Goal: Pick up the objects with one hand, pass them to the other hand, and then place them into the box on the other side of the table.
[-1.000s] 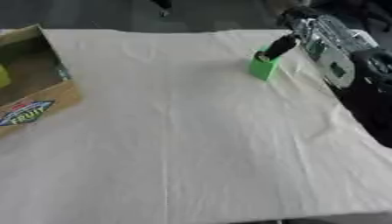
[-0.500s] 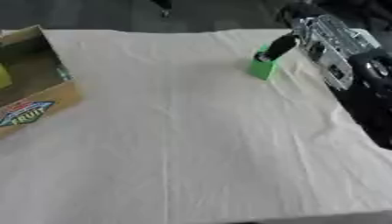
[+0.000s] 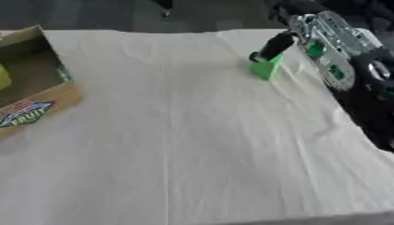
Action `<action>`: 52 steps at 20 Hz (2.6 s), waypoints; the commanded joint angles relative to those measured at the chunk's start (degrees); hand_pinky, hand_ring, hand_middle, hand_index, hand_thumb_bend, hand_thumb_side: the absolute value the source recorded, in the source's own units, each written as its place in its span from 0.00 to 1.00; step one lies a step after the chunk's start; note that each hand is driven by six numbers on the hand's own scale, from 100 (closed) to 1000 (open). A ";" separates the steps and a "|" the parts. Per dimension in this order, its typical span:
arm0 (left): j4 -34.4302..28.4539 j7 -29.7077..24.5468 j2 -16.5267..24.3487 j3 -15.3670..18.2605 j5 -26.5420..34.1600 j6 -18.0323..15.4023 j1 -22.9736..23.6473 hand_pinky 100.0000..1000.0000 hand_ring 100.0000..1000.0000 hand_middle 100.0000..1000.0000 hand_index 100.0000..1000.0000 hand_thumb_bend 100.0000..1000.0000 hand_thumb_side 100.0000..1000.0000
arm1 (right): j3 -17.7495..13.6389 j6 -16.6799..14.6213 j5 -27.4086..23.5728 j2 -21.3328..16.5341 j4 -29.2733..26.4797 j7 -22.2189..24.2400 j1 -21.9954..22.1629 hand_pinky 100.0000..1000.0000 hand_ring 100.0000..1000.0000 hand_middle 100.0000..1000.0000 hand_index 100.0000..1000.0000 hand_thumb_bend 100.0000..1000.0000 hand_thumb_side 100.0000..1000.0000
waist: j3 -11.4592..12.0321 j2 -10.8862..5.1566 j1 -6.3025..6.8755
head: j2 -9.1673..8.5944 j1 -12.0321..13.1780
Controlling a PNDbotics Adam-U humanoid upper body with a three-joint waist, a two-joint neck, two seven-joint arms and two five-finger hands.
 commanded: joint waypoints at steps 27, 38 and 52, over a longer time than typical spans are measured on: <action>0.54 -0.88 0.90 1.02 0.75 0.07 -0.23 0.55 0.71 0.64 0.80 0.00 0.65 | -4.48 16.24 -9.02 1.26 10.42 -5.52 -0.06 0.88 0.84 0.79 0.82 0.47 0.19 | 1.18 1.46 1.89 | -2.52 -0.24; 0.44 -0.01 1.04 1.58 1.98 0.28 1.52 0.56 0.71 0.64 0.80 0.00 0.66 | -4.57 16.24 -9.38 0.64 8.54 -6.91 -1.41 0.89 0.85 0.81 0.83 0.51 0.22 | 2.24 2.21 1.78 | -1.63 -0.77; 0.76 -0.70 1.41 0.78 1.24 -0.03 -0.44 0.56 0.71 0.64 0.80 0.00 0.66 | -2.76 16.24 -16.05 -5.56 8.14 6.69 -7.74 0.92 0.90 0.86 0.88 0.53 0.37 | 2.69 2.58 0.57 | 0.38 -1.97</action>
